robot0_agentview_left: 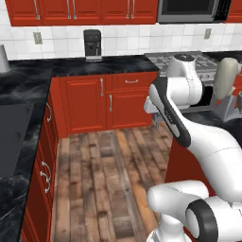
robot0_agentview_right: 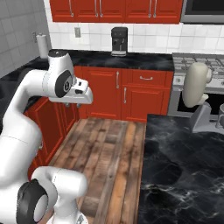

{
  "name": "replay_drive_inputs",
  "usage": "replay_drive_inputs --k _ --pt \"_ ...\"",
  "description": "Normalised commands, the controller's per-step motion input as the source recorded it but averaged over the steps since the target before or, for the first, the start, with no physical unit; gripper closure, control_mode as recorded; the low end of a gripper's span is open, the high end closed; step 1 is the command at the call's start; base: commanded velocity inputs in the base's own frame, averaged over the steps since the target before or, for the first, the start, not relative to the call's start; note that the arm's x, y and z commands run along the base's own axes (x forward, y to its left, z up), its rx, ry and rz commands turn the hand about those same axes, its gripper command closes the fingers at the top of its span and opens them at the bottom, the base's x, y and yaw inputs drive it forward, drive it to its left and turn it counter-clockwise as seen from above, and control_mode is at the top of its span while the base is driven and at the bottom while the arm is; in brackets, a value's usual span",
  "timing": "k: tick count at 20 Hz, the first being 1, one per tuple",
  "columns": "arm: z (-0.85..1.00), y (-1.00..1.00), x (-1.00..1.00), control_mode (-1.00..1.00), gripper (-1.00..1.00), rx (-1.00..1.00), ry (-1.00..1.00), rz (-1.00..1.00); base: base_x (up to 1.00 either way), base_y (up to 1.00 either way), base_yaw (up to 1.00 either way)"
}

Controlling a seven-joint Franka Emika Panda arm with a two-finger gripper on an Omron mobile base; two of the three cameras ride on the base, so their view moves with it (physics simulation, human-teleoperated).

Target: Close the stand mixer head.

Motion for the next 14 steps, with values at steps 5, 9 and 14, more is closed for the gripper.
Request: replay_drive_inputs --k 5,9,14 --pt "0.03 -0.12 -0.31 -1.00 -1.00 0.00 -0.01 0.03 0.00 0.00 0.00" --pt "0.06 -0.27 -1.00 -1.00 -1.00 0.01 -0.02 0.01 0.00 0.00 0.00" --pt "0.01 -0.31 -1.00 -1.00 -1.00 0.14 0.00 0.01 0.00 0.00 0.00"
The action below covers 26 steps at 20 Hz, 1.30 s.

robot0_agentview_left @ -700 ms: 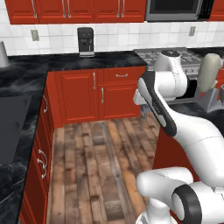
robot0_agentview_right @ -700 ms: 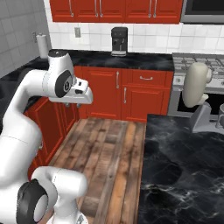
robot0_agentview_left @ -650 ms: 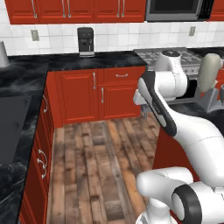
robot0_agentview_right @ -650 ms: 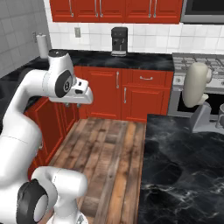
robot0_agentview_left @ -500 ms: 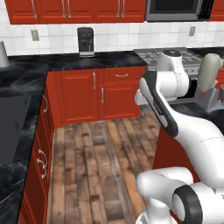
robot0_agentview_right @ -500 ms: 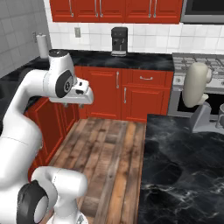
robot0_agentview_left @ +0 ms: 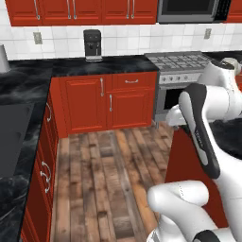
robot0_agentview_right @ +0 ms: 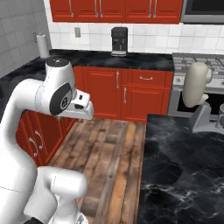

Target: Close the stand mixer head.

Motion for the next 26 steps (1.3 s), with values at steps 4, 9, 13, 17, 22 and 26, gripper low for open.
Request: replay_drive_inputs --k 4,9,13,17,22,26 --pt "0.00 -0.11 -1.00 -1.00 -1.00 0.14 -0.03 0.00 0.00 0.00 0.00" --pt "0.00 0.02 -0.36 -1.00 -1.00 0.03 -0.01 -0.01 0.00 0.00 0.00" --pt "0.00 0.00 0.00 1.00 -1.00 0.00 0.00 0.00 0.36 0.70 0.00" --pt "0.00 0.00 0.00 1.00 -1.00 0.00 0.00 0.00 0.74 0.85 -0.03" --pt "0.00 0.00 0.00 1.00 -1.00 0.00 0.00 0.00 0.98 0.43 -0.06" --pt "0.00 0.00 0.00 1.00 -1.00 0.00 0.00 0.00 1.00 -0.02 0.00"
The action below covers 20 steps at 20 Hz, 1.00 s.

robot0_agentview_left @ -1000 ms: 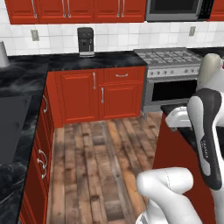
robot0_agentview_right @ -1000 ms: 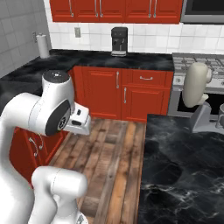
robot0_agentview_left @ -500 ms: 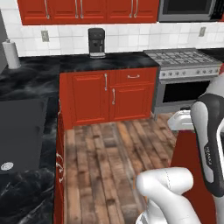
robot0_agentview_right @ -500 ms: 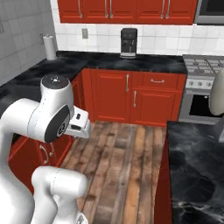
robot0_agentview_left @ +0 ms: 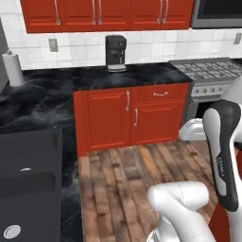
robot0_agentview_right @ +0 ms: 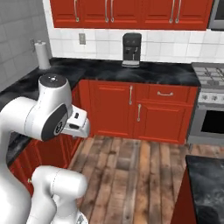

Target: Close the stand mixer head.

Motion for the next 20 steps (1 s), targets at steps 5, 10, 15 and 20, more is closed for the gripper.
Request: replay_drive_inputs --k 5,10,15,20 --pt "0.00 0.00 0.00 1.00 -1.00 0.00 0.00 0.00 0.96 -0.01 0.00" --pt "0.00 0.00 0.00 1.00 -1.00 0.00 0.00 0.00 0.95 -0.02 -0.08" --pt "0.00 0.00 0.00 1.00 -1.00 0.00 0.00 0.00 0.85 -0.07 -0.19" --pt "0.00 0.00 0.00 1.00 -1.00 0.00 0.00 0.00 0.81 -0.04 -0.21"
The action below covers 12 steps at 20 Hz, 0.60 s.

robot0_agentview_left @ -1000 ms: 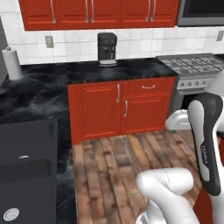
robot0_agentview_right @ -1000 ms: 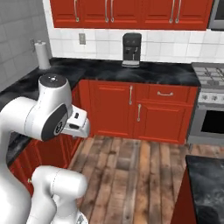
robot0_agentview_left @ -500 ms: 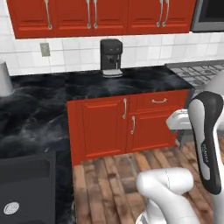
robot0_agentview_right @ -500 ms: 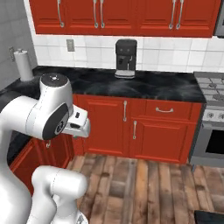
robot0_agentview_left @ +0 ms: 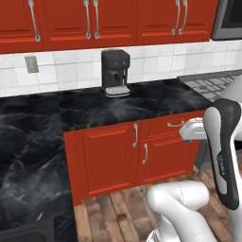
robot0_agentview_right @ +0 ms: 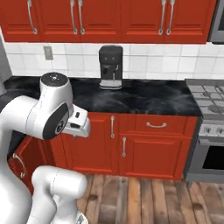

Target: Close the stand mixer head.

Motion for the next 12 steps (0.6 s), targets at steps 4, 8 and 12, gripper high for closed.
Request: replay_drive_inputs --k 4,8,12 --pt "0.00 0.00 0.00 1.00 -1.00 0.00 0.00 0.00 0.98 -0.16 -0.20" --pt "0.00 0.00 0.00 1.00 -1.00 0.00 0.00 0.00 0.98 -0.19 -0.21" --pt "0.00 0.00 0.00 1.00 -1.00 0.00 0.00 0.00 0.52 -0.33 -0.32"
